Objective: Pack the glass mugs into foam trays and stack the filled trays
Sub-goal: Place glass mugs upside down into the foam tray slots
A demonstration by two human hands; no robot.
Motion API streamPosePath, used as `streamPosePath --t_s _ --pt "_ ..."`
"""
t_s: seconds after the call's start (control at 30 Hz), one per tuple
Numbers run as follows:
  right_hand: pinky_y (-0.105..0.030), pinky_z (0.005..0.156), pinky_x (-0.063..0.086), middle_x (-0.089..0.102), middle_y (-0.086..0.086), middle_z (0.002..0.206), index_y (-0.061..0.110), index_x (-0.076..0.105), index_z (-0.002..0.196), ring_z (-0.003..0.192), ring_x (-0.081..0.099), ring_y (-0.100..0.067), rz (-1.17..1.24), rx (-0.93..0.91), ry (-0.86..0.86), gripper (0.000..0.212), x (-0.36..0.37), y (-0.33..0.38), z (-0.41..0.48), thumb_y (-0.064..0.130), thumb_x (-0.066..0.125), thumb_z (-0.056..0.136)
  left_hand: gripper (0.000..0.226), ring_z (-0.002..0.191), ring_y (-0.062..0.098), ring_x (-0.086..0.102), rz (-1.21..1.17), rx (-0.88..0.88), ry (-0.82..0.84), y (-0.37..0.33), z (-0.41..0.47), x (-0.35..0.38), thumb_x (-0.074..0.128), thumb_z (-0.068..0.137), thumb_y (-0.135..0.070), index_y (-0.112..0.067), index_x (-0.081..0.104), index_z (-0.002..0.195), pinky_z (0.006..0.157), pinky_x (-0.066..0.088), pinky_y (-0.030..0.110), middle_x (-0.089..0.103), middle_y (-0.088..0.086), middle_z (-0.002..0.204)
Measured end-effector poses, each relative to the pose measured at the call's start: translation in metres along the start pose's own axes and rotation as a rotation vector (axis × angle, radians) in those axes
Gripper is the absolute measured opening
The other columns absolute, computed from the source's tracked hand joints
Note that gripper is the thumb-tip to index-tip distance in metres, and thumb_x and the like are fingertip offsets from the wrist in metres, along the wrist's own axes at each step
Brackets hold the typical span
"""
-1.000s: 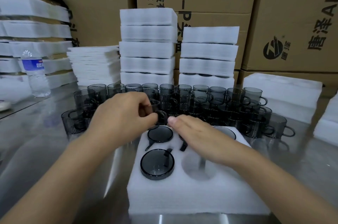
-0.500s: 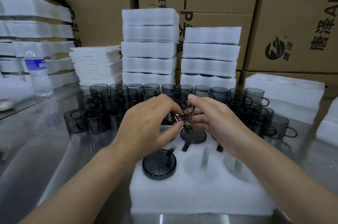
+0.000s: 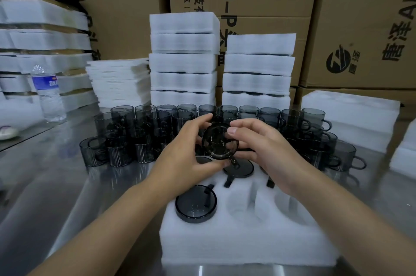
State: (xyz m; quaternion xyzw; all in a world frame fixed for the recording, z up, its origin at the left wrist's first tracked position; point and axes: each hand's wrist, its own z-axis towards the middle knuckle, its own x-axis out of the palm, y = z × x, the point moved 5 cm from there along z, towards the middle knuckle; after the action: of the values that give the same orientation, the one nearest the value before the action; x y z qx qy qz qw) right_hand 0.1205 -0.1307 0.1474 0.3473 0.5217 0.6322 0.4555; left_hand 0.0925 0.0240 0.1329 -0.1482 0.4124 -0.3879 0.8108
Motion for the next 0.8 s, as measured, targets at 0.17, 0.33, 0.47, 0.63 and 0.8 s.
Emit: streamPosePath --t_s 0.17,0.33,0.47,0.63,0.8 --pt "-0.018 0.064 0.051 0.071 -0.007 0.104 0.019 0.065 0.102 0.080 0.068 -0.007 0.003 -0.017 0.010 0.023 0.0020 0.0005 -0.0012 0.030 0.067 0.082 0.082 0.111 0.001 0.056 -0.007 0.009 0.010 0.0009 0.0003 0.0015 0.068 0.059 -0.063 -0.047 0.034 0.133 0.094 0.050 0.036 0.052 -0.024 0.124" --pt "-0.017 0.060 0.052 0.071 -0.007 0.101 0.019 0.065 0.100 0.078 0.068 -0.010 0.035 -0.012 -0.005 0.017 0.0026 -0.0007 -0.0015 0.029 0.065 0.086 0.073 0.110 -0.001 0.055 0.015 0.021 0.002 0.0001 -0.0001 0.0009 0.065 0.062 -0.063 -0.050 0.036 0.128 0.093 0.049 0.035 0.054 -0.027 0.120" --pt "-0.021 0.065 0.053 0.070 -0.002 0.100 0.020 0.065 0.098 0.083 0.069 -0.016 0.027 -0.006 -0.018 0.015 0.0031 -0.0024 -0.0001 0.030 0.063 0.087 0.067 0.109 -0.002 0.055 0.017 0.033 -0.001 0.0002 -0.0004 0.0004 0.065 0.065 -0.060 -0.052 0.037 0.125 0.091 0.049 0.034 0.053 -0.028 0.118" --pt "-0.025 0.068 0.053 0.071 -0.003 0.098 0.022 0.066 0.093 0.082 0.069 -0.016 -0.010 -0.007 -0.026 0.011 0.0026 -0.0034 0.0011 0.031 0.060 0.089 0.065 0.105 0.000 0.057 0.027 0.038 0.001 0.0015 -0.0003 0.0010 0.065 0.064 -0.061 -0.055 0.037 0.123 0.088 0.050 0.034 0.054 -0.028 0.116" --pt "-0.026 0.069 0.054 0.071 -0.002 0.098 0.022 0.066 0.095 0.083 0.070 -0.017 -0.029 -0.015 -0.045 0.016 0.0010 -0.0043 0.0002 0.035 0.060 0.087 0.060 0.107 -0.003 0.055 0.037 0.056 0.007 0.0013 0.0001 0.0009 0.065 0.066 -0.060 -0.063 0.036 0.118 0.084 0.048 0.025 0.054 -0.028 0.116"
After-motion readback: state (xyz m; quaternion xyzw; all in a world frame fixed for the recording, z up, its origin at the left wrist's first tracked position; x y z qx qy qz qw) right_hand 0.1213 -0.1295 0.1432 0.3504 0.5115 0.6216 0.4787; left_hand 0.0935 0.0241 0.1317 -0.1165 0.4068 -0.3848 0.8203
